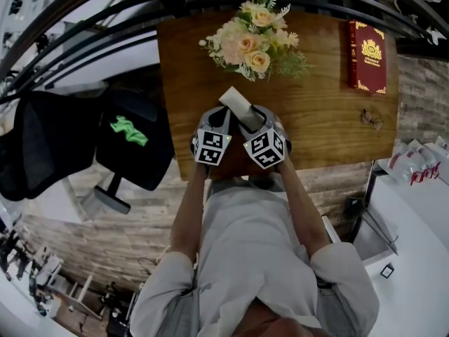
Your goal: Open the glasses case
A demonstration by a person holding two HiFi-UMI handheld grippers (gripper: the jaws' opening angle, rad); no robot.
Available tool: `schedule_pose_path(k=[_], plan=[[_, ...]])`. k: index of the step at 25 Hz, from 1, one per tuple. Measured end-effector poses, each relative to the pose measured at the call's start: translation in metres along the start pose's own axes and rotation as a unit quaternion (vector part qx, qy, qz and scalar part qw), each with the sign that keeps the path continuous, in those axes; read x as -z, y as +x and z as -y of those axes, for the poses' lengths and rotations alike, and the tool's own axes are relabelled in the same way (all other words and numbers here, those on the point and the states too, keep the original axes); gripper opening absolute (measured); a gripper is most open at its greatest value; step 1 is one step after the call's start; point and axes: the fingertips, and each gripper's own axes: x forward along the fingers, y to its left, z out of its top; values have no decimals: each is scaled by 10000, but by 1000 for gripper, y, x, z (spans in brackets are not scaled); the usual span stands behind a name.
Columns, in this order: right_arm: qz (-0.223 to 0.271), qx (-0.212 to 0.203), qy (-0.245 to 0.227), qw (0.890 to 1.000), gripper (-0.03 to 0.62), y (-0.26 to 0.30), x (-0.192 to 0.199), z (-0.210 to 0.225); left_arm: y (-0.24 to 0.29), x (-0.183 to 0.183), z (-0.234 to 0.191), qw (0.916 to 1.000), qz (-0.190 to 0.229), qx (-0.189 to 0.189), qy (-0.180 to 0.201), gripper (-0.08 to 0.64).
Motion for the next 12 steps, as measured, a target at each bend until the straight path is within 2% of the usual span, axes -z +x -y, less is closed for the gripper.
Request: schedule_pose_path(k=[3,7,12], plan=[[7,16,-19,10000,273,-3,0,0,0,0,-1,10000,-6,-2,8,20],[53,159,38,9999,232,-8,0,4,1,1,0,10000,-8,25,11,20],[14,316,-57,9995,296,-3,-2,6,0,0,-1,10000,-7,20,3,20]])
